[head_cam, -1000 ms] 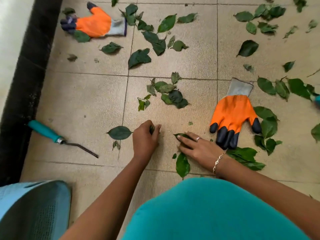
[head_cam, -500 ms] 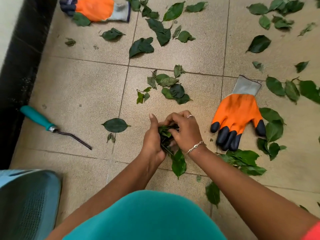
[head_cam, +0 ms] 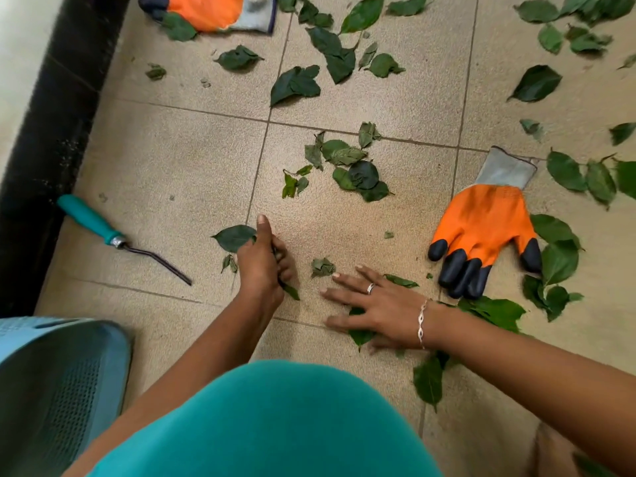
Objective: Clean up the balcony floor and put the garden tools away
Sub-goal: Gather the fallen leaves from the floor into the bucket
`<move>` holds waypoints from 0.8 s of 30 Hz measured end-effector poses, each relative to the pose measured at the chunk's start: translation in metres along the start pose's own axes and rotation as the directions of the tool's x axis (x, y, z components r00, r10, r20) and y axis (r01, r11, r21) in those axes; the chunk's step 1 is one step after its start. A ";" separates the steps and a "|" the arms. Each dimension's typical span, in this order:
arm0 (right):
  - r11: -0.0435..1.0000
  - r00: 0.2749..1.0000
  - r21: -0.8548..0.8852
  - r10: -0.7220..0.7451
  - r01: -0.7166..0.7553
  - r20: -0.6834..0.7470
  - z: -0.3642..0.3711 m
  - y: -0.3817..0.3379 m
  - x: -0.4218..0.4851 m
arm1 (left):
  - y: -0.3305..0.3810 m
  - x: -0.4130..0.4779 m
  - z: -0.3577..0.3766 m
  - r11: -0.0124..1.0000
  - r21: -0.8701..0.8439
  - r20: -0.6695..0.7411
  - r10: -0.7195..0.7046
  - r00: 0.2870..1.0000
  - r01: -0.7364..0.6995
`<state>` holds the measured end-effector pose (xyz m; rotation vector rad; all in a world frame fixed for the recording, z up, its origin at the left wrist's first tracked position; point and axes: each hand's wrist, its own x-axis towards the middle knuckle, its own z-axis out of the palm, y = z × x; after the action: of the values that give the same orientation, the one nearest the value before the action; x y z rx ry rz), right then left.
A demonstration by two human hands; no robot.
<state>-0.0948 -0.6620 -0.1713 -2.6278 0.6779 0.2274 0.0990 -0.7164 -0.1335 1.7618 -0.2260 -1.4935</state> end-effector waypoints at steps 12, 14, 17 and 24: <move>0.918 0.843 0.337 0.344 -0.210 -0.414 -0.014 0.016 0.024 | -0.028 -0.004 -0.012 0.137 0.787 0.572 0.203 0.795 -0.601; 0.813 0.729 0.498 0.533 -0.302 -0.429 -0.022 0.024 0.018 | -0.031 -0.003 -0.011 -0.037 0.793 0.601 0.214 0.770 -0.608; 0.642 0.564 0.632 0.740 -0.433 -0.366 -0.031 0.035 0.004 | -0.034 -0.001 -0.014 -0.084 0.769 0.625 0.307 0.718 -0.634; 0.558 0.588 0.585 0.792 -0.589 -0.164 -0.030 0.040 0.005 | -0.037 0.007 -0.021 -0.024 0.669 0.685 0.406 0.605 -0.742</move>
<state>-0.1093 -0.7089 -0.1601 -1.7790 1.7121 -0.2707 0.1065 -0.6865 -0.1635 1.7206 -2.2207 -0.8405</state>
